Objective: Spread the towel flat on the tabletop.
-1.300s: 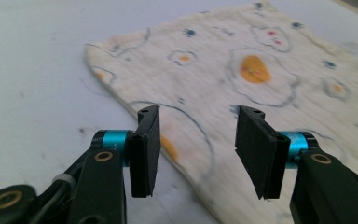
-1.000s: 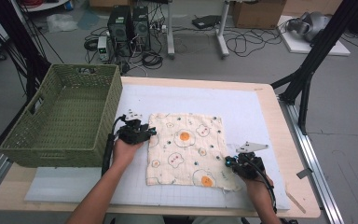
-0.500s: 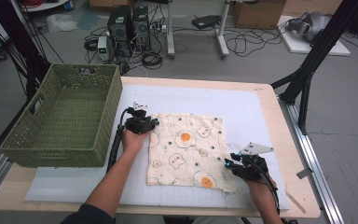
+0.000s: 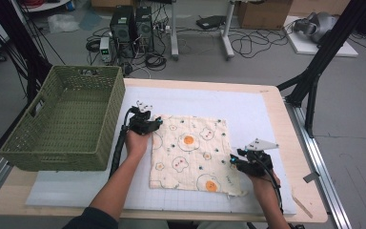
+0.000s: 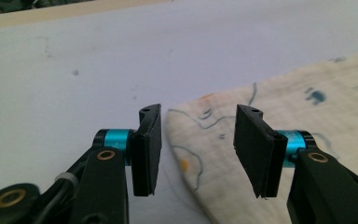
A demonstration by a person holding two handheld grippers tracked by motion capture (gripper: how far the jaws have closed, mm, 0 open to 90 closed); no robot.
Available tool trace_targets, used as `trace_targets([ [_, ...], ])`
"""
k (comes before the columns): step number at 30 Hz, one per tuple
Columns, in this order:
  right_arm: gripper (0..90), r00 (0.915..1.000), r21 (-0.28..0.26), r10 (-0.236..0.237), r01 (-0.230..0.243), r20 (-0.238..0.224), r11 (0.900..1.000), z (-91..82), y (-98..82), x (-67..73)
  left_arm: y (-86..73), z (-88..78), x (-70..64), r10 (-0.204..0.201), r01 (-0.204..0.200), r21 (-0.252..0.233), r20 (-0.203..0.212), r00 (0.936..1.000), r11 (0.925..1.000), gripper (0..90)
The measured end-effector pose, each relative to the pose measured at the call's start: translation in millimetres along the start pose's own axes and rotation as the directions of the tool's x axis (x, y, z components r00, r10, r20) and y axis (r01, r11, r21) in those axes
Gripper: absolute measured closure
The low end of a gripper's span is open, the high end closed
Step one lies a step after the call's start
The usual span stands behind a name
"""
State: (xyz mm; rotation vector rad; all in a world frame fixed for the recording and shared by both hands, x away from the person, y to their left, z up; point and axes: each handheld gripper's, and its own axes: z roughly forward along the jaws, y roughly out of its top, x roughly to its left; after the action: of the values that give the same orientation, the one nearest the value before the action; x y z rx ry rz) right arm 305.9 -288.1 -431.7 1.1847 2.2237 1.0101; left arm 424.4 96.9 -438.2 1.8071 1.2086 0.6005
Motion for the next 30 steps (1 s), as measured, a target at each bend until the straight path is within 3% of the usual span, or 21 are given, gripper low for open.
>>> trace_targets([
  [3,59.0,0.9991,-0.02,0.039,-0.038,0.018,0.999,18.5,15.5,-11.9,2.0,-8.4,-1.9,-0.009,0.011,-0.023,0.089,0.996,0.9997,42.9],
  [4,61.0,0.9989,-0.025,0.044,-0.044,0.015,0.999,23.8,19.4,-14.3,1.1,-11.3,-3.3,0.01,-0.005,-0.042,0.114,0.9935,0.9991,42.3],
  [5,63.7,0.9978,-0.021,0.066,-0.066,0.005,0.998,32.0,25.5,-18.0,0.1,-12.6,-3.6,0.02,-0.014,-0.052,0.119,0.9927,0.9985,41.5],
  [8,64.4,0.9934,-0.011,0.114,-0.114,-0.016,0.993,50.2,36.0,-22.6,-0.8,-13.8,-2.2,-0.003,0.01,-0.046,0.157,0.9876,0.9989,35.9],
  [12,72.8,0.9969,0.069,0.073,-0.075,0.027,0.995,65.8,39.5,-21.4,1.6,-19.0,-4.0,0.017,-0.001,-0.077,0.198,0.9801,0.997,31.8],
  [14,86.4,0.9946,0.059,0.103,-0.103,0.015,0.993,65.7,38.7,-23.6,2.5,-21.2,-4.6,0.014,0.004,-0.083,0.21,0.9775,0.9965,31.4],
  [16,87.0,0.9969,0.068,0.051,-0.055,0.059,0.996,64.9,39.4,-22.3,2.7,-23.1,-5.3,0.004,0.015,-0.084,0.213,0.9771,0.9964,30.4],
  [18,86.9,0.9913,0.073,0.028,-0.037,0.129,0.997,64.3,39.8,-22.1,1.0,-26.0,-5.9,0.006,0.016,-0.097,0.219,0.9756,0.9952,27.2],
  [19,85.8,0.9891,0.068,0.04,-0.05,0.142,0.996,64.0,39.4,-23.0,-0.9,-28.3,-6.4,0.011,0.011,-0.096,0.218,0.9758,0.9953,26.7],
  [22,64.8,0.9872,0.038,0.1,-0.106,0.124,0.994,59.8,37.9,-28.2,-6.7,-34.5,-6.7,0.013,0.014,-0.118,0.224,0.9744,0.9929,23.4],
  [23,61.6,0.9874,0.025,0.112,-0.116,0.111,0.993,57.0,38.0,-29.0,-7.8,-36.6,-6.2,0.013,0.013,-0.111,0.233,0.9724,0.9938,23.3],
  [26,50.6,0.9893,-0.048,0.108,-0.104,0.098,0.993,38.8,37.6,-30.5,-10.2,-45.9,-6.9,0.028,0.01,-0.154,0.246,0.9688,0.988,21.4],
  [28,38.2,0.9902,-0.093,0.104,-0.095,0.093,0.991,25.3,34.7,-30.7,-12.3,-53.9,-6.7,0.038,0.01,-0.179,0.268,0.9626,0.9838,21.3],
  [30,31.8,0.9943,-0.135,0.097,-0.091,0.044,0.987,10.7,28.9,-32.8,-14.4,-59.6,-7.3,0.057,-0.001,-0.199,0.279,0.9585,0.98,22.6],
])
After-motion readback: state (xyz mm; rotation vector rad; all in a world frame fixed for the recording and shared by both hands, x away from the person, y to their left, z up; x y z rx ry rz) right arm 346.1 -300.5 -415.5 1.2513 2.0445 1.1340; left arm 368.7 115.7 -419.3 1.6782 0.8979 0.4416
